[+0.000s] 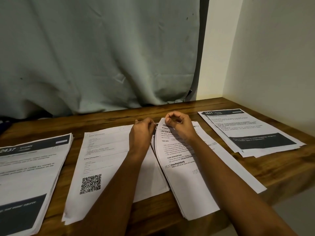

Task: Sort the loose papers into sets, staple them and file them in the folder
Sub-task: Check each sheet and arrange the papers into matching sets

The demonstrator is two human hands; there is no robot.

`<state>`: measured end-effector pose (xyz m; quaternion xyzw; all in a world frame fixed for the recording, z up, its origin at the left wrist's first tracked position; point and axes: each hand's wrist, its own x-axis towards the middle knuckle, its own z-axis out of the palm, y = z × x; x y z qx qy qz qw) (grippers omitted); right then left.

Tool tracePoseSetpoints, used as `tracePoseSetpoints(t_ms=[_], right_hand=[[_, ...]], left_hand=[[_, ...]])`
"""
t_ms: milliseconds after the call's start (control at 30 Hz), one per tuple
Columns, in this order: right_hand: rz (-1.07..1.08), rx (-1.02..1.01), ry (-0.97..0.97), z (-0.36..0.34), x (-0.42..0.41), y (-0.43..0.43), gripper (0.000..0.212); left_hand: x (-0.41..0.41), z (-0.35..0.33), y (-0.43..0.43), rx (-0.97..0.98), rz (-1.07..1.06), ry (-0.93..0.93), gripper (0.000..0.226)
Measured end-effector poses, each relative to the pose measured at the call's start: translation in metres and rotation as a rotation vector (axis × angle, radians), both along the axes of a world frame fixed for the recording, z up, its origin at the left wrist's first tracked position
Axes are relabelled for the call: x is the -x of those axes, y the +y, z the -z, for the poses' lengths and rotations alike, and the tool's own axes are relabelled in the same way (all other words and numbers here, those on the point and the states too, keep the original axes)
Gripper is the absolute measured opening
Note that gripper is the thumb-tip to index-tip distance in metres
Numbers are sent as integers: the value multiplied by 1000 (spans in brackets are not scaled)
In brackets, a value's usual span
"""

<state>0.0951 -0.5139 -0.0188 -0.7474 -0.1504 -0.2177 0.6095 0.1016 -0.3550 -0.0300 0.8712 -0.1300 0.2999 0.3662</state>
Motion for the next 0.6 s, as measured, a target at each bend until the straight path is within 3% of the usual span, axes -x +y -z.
tracePoseSetpoints(t_ms=[233,333,600], right_hand=[[6,33,-19,1,0,0,7],[24,68,-14,3,0,-1,7],[155,393,14,-7,-10,-11,24]], left_hand=[[0,0,1,27,21,-61,19],[-5,1,0,215,97,62,14],[-15,3,1,633,262,356,18]])
